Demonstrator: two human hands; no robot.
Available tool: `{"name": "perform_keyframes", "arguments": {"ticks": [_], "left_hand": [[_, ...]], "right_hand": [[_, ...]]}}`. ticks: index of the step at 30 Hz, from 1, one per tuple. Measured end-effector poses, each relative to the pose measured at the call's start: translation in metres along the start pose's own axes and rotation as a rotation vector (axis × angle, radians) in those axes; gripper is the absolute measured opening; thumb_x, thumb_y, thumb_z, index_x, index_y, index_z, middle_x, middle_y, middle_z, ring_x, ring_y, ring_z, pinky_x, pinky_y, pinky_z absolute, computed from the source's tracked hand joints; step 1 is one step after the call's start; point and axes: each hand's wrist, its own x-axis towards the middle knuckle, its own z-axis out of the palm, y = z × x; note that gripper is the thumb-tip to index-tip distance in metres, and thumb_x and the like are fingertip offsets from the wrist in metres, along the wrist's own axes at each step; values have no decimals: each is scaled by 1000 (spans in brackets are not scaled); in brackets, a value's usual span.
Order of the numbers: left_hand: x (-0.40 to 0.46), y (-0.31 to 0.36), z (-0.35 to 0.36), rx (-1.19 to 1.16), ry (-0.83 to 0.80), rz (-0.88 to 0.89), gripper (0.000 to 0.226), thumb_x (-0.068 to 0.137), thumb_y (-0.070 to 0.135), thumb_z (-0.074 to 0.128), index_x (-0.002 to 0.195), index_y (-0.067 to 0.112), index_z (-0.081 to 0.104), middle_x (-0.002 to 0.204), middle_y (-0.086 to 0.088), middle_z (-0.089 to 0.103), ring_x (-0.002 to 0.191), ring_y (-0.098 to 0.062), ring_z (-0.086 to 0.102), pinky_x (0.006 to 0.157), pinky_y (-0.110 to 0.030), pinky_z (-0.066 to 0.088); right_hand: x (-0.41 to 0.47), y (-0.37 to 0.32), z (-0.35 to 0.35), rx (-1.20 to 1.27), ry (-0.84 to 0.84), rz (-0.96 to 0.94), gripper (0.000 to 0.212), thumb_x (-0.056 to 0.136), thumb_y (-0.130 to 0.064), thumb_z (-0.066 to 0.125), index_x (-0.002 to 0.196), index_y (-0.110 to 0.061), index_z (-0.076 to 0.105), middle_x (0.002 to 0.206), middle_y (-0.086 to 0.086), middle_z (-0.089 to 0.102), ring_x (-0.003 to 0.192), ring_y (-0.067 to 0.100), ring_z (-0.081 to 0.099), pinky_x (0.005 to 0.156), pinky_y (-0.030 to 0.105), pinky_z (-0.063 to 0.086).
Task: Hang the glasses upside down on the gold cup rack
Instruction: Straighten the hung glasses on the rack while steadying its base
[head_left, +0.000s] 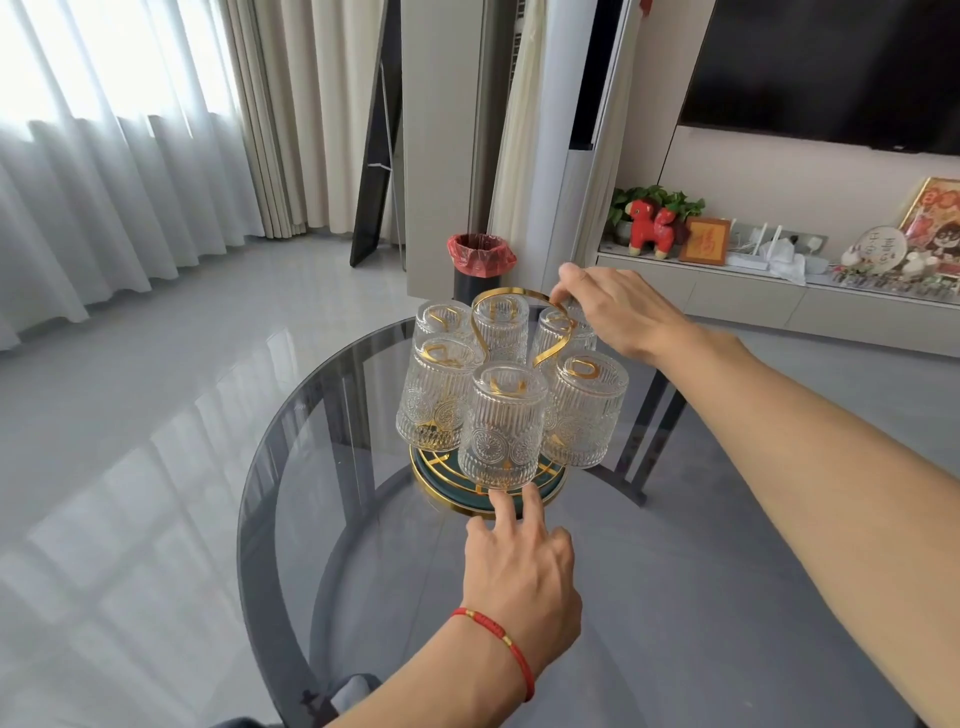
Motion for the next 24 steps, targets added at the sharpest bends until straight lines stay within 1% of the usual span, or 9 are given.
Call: {"name": "perform_keyframes", "arguments": {"ticks": [2, 4, 6, 8, 11, 14, 16, 19, 24], "left_hand": [[0, 0, -1, -6, -3, 1, 36, 94, 35, 51, 122, 13, 59, 166, -21, 13, 144, -49, 19, 93, -50, 38], [-1, 0, -2, -11, -10, 1, 36, 94, 35, 51, 122, 13, 58, 166, -22, 13, 143, -50, 19, 94, -50, 38], [-2, 1, -4, -20, -15, 2, 36, 94, 33, 52, 122, 12, 59, 166, -23, 11, 144, -51, 18, 94, -51, 39], [-3, 1, -4, -22, -24, 6, 35, 94, 32, 52, 121, 11, 60, 166, -24, 10, 144, -52, 15, 95, -53, 39], [-2, 2, -4, -24, -45, 10, 36, 94, 31, 52, 122, 10, 60, 165, -25, 9, 144, -54, 11, 96, -55, 39], [-1, 2, -4, -43, -50, 2, 35, 93, 29, 53, 121, 10, 60, 165, -24, 8, 145, -53, 10, 94, -53, 38], [-1, 3, -3, -50, -50, 0, 35, 93, 29, 53, 121, 10, 60, 165, -24, 9, 145, -53, 10, 92, -52, 38], [0, 4, -2, -55, -49, -5, 34, 92, 28, 54, 120, 9, 60, 164, -26, 9, 144, -54, 10, 92, -52, 37], [-1, 6, -3, -44, -64, -2, 36, 93, 28, 54, 123, 9, 59, 164, -28, 6, 144, -56, 7, 93, -53, 38]], "right_hand": [[6, -15, -1, 103, -17, -17, 68, 107, -57, 18, 111, -22, 76, 127, 4, 71, 119, 21, 61, 97, 41, 40], [13, -29, 0, 189, -82, -25, 70, 105, -61, 17, 109, -25, 77, 123, 0, 73, 117, 19, 64, 102, 43, 43], [18, -39, 3, 226, -164, -23, 75, 102, -67, 16, 109, -24, 77, 120, 0, 74, 118, 19, 64, 108, 46, 41], [23, -44, 7, 221, -222, -16, 80, 100, -70, 14, 109, -23, 78, 120, 1, 73, 119, 19, 63, 111, 48, 38], [27, -46, 12, 184, -258, -5, 86, 101, -71, 10, 111, -21, 79, 120, 1, 73, 118, 16, 62, 107, 45, 36], [29, -46, 16, 147, -266, 1, 89, 99, -74, 9, 112, -21, 78, 125, 2, 72, 118, 17, 62, 101, 41, 37], [30, -47, 17, 107, -270, -5, 89, 99, -75, 9, 115, -20, 77, 129, 4, 70, 119, 20, 61, 96, 39, 34], [32, -49, 20, 19, -277, -21, 91, 99, -74, 8, 119, -18, 76, 140, 9, 64, 127, 27, 58, 96, 40, 29], [35, -49, 20, 5, -274, 30, 95, 95, -79, 6, 121, -19, 75, 148, 11, 57, 127, 26, 54, 94, 41, 26]]}}
